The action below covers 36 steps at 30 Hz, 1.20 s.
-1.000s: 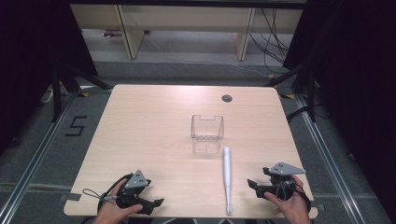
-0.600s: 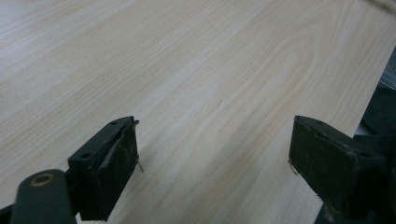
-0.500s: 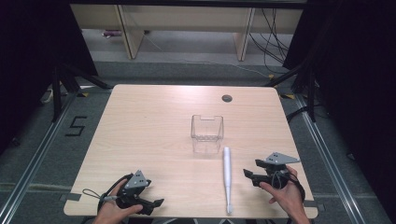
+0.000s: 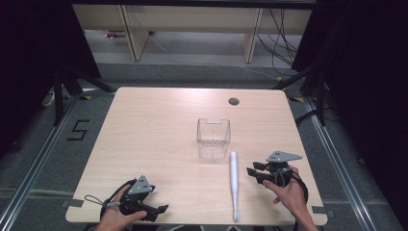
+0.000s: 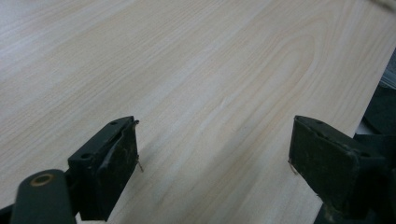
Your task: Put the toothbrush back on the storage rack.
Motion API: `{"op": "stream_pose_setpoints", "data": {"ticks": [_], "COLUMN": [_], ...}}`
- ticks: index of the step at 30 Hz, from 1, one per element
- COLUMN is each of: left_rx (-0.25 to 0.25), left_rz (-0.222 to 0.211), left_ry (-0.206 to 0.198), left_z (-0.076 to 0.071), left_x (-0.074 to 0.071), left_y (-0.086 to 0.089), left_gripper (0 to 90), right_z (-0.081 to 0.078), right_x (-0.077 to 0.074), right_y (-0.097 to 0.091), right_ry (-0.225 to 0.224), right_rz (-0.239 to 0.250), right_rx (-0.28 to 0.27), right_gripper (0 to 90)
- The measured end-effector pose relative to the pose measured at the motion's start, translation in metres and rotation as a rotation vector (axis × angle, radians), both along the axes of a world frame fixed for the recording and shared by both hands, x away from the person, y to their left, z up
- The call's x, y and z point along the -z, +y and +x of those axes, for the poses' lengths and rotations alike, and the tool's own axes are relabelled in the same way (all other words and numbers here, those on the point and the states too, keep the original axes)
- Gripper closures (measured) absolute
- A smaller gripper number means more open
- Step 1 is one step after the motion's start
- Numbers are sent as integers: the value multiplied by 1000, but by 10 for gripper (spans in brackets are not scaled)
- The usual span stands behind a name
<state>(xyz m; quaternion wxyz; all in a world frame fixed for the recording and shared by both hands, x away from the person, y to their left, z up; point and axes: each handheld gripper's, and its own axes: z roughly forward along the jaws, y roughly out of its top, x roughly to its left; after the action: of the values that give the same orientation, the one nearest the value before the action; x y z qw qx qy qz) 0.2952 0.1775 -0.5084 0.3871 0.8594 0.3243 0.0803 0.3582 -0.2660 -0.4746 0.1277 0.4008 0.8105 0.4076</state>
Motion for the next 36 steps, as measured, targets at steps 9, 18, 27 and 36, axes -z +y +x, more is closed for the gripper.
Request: {"op": "stream_pose_setpoints", "data": {"ticks": [9, 18, 27, 36], "left_rx": [-4, -3, 4, 5], "left_rz": [-7, -5, 14, 9], "left_ry": [7, 5, -7, 1], "left_z": [1, 0, 2, 1], "left_x": [0, 0, 0, 0], "left_y": [-1, -1, 1, 0], "left_gripper": [149, 149, 149, 150], "right_z": [11, 23, 36, 53], "right_x": [0, -1, -2, 3], "right_y": [13, 23, 39, 52], "right_ry": [13, -19, -6, -34], "right_rz": [-22, -52, -69, -98], "right_rx": [-33, -87, -118, -162], "right_gripper": [727, 817, 900, 900]}}
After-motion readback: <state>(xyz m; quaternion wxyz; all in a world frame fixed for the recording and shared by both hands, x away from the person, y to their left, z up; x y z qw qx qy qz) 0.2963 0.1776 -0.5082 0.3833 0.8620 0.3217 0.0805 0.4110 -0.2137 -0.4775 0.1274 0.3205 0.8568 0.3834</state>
